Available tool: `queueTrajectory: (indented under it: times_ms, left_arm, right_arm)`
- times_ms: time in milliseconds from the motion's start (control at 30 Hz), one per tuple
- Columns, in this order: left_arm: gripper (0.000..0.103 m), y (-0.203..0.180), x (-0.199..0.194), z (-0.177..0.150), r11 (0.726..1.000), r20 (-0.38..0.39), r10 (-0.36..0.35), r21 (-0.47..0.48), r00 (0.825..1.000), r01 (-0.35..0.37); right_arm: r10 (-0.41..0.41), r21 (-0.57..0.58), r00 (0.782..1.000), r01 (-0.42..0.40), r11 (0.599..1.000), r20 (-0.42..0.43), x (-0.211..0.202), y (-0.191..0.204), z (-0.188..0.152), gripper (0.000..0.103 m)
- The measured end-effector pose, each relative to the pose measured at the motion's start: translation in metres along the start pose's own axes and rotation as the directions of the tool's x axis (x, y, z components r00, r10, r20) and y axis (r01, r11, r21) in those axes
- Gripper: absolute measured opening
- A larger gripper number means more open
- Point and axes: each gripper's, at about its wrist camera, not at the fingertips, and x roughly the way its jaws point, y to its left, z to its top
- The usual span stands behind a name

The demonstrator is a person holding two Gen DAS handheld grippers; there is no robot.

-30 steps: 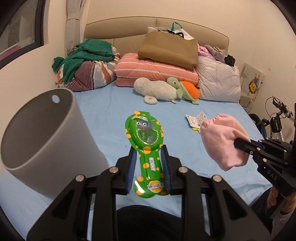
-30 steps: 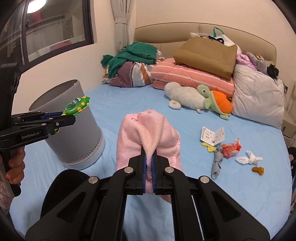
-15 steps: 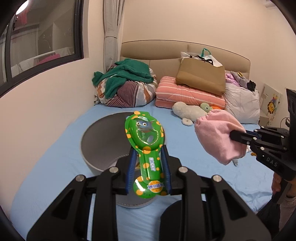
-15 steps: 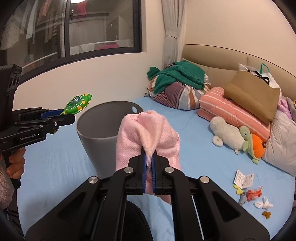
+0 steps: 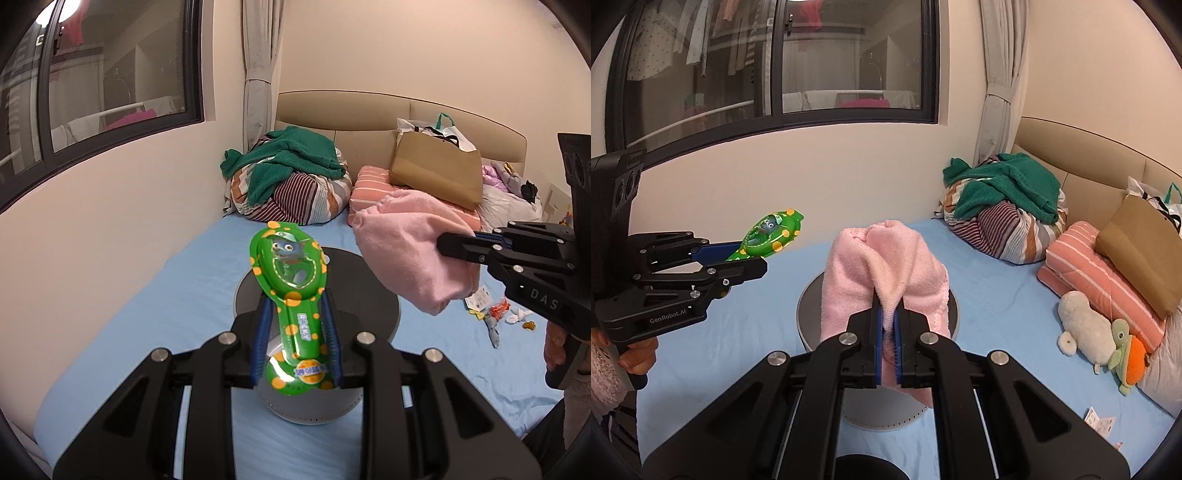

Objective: Collect trash
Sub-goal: 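Carry green toy and pink cloth to the grey bin and open both tools, then move both open tools back over the bed items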

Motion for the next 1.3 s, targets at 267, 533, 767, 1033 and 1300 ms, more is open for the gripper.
queueTrajectory:
  times_ms: [267, 533, 767, 1033, 1300]
  left_arm:
    - [0.031, 0.01, 0.038, 0.006, 0.998, -0.063, -0.045, -0.041, 0.997, 0.042]
    - [0.074, 0.008, 0.052, 0.012, 0.999, -0.057, -0.009, -0.031, 0.998, 0.008]
    - [0.074, -0.011, 0.067, 0.009, 0.999, -0.08, -0.043, -0.016, 0.996, 0.042]
    - [0.074, -0.074, 0.089, 0.004, 0.988, -0.108, -0.141, 0.048, 0.984, 0.146]
    - [0.074, -0.166, 0.126, -0.012, 0.956, -0.178, -0.252, 0.109, 0.951, 0.274]
  right_arm:
    - [0.031, -0.001, 0.997, -0.031, 1.0, -0.066, 0.048, -0.002, 0.016, 0.013]
    - [-0.03, 0.029, 0.997, 0.032, 0.999, -0.075, 0.073, -0.025, 0.013, 0.07]
    - [-0.101, 0.054, 0.992, 0.105, 0.993, -0.076, 0.055, -0.048, -0.012, 0.069]
    - [-0.24, 0.146, 0.965, 0.255, 0.956, -0.109, 0.014, -0.098, -0.071, 0.069]
    - [-0.414, 0.247, 0.887, 0.456, 0.855, -0.204, -0.037, -0.171, -0.15, 0.069]
